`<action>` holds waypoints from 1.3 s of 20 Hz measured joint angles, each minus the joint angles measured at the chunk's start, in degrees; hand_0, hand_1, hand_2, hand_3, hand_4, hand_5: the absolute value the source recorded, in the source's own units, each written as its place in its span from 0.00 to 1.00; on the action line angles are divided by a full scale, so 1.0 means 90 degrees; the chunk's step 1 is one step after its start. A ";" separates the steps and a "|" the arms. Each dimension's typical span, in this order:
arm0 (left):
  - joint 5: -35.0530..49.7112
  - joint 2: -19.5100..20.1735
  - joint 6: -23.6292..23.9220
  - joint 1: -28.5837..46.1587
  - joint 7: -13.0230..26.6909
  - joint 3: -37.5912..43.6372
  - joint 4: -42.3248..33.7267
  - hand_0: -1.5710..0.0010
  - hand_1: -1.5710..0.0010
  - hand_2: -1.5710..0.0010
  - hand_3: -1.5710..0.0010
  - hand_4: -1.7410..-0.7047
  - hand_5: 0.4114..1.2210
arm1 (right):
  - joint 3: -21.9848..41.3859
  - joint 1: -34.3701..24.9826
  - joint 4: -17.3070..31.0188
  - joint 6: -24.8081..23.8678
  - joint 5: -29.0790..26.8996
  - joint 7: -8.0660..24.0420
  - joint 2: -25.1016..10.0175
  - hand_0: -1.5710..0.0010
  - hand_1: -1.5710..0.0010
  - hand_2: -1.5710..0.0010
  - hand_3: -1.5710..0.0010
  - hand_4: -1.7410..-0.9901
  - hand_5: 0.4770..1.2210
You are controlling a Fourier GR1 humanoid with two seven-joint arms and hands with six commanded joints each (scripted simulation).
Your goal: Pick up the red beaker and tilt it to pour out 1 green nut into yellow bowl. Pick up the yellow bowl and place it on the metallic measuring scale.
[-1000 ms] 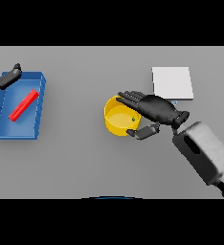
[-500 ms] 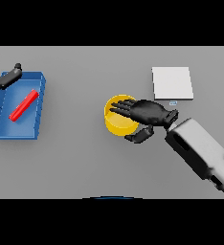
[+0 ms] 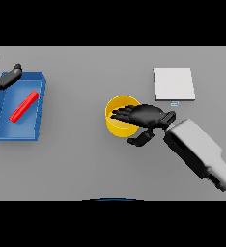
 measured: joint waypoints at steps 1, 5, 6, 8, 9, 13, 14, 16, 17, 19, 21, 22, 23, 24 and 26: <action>0.0014 -0.0013 -0.0007 -0.0015 -0.0019 0.0017 0.0019 1.00 1.00 1.00 1.00 0.91 0.39 | -0.0005 -0.0059 0.0085 -0.0026 -0.0002 0.0036 0.0071 1.00 1.00 0.99 0.98 0.61 0.32; -0.0035 -0.0015 0.0057 -0.0054 0.0086 -0.0039 -0.0102 1.00 1.00 1.00 1.00 0.91 0.40 | -0.0046 -0.0178 0.0322 -0.0092 -0.0036 0.0017 0.0190 1.00 0.99 0.95 0.92 0.54 0.43; -0.0028 -0.0005 0.0078 -0.0030 0.0076 -0.0025 -0.0091 1.00 1.00 1.00 1.00 0.91 0.39 | -0.0046 -0.0110 0.0329 -0.0112 -0.0037 -0.0027 0.0157 0.96 0.96 0.91 0.89 0.50 0.49; -0.0022 -0.0074 0.0061 -0.0028 0.0101 -0.0052 -0.0069 1.00 1.00 1.00 1.00 0.92 0.39 | -0.0012 -0.0051 0.0250 -0.0060 -0.0033 -0.0054 0.0124 0.79 0.84 0.82 0.79 0.41 0.63; -0.0043 -0.0034 0.0051 -0.0015 0.0049 -0.0047 -0.0045 1.00 1.00 1.00 1.00 0.92 0.39 | 0.0022 -0.0101 0.0314 -0.0090 0.0040 -0.0063 0.0125 0.70 0.76 0.76 0.73 0.35 0.70; -0.0018 0.0007 0.0110 0.0009 0.0041 -0.0019 -0.0149 1.00 1.00 1.00 1.00 0.92 0.40 | 0.0082 -0.0097 0.0194 -0.0011 0.0042 0.0101 0.0130 0.32 0.39 0.40 0.36 0.24 0.88; -0.0022 -0.0038 0.0132 -0.0012 0.0065 -0.0018 -0.0100 1.00 1.00 1.00 1.00 0.92 0.40 | 0.0086 -0.0104 0.0145 0.0046 0.0001 0.0091 0.0092 0.26 0.31 0.32 0.34 0.20 0.90; -0.0008 -0.0006 0.0024 -0.0038 0.0034 -0.0006 -0.0041 1.00 1.00 1.00 1.00 0.91 0.40 | 0.0098 -0.0107 0.0147 0.0048 -0.0043 0.0087 0.0096 0.16 0.20 0.20 0.31 0.13 0.94; -0.0034 0.0032 0.0077 -0.0015 0.0083 -0.0036 -0.0166 1.00 1.00 1.00 1.00 0.92 0.40 | 0.0107 -0.0102 0.0139 0.0049 -0.0067 0.0026 0.0062 0.13 0.16 0.16 0.29 0.11 0.95; -0.0042 0.0025 0.0102 -0.0027 0.0133 -0.0042 -0.0168 1.00 1.00 1.00 1.00 0.92 0.39 | 0.0107 -0.0083 0.0027 0.0079 -0.0060 0.0114 -0.0004 0.08 0.10 0.10 0.27 0.08 0.97; -0.0008 0.0082 0.0066 0.0013 0.0048 -0.0002 -0.0170 1.00 1.00 1.00 1.00 0.92 0.39 | 0.0041 -0.0114 -0.0136 0.0193 -0.0126 0.0228 -0.0111 0.05 0.07 0.07 0.20 0.06 0.98; -0.0025 0.0060 0.0072 0.0009 0.0068 -0.0027 -0.0175 1.00 1.00 1.00 1.00 0.92 0.39 | 0.0003 -0.0183 -0.0166 0.0235 -0.0169 0.0272 -0.0113 0.04 0.05 0.05 0.17 0.05 0.98; -0.0039 0.0052 0.0079 -0.0002 0.0077 -0.0035 -0.0167 1.00 1.00 1.00 1.00 0.92 0.39 | -0.0046 -0.0185 -0.0264 0.0312 -0.0257 0.0293 -0.0149 0.03 0.04 0.04 0.14 0.04 0.99; -0.0063 0.0045 0.0092 0.0018 0.0043 -0.0058 -0.0187 1.00 1.00 1.00 1.00 0.92 0.39 | -0.0115 -0.0216 -0.0314 0.0386 -0.0345 0.0300 -0.0191 0.03 0.03 0.03 0.14 0.04 0.99; -0.0044 0.0049 0.0079 0.0011 0.0071 -0.0027 -0.0114 1.00 1.00 1.00 1.00 0.92 0.39 | -0.0230 -0.0172 -0.0549 0.0505 -0.0475 0.0380 -0.0339 0.02 0.02 0.02 0.15 0.03 0.99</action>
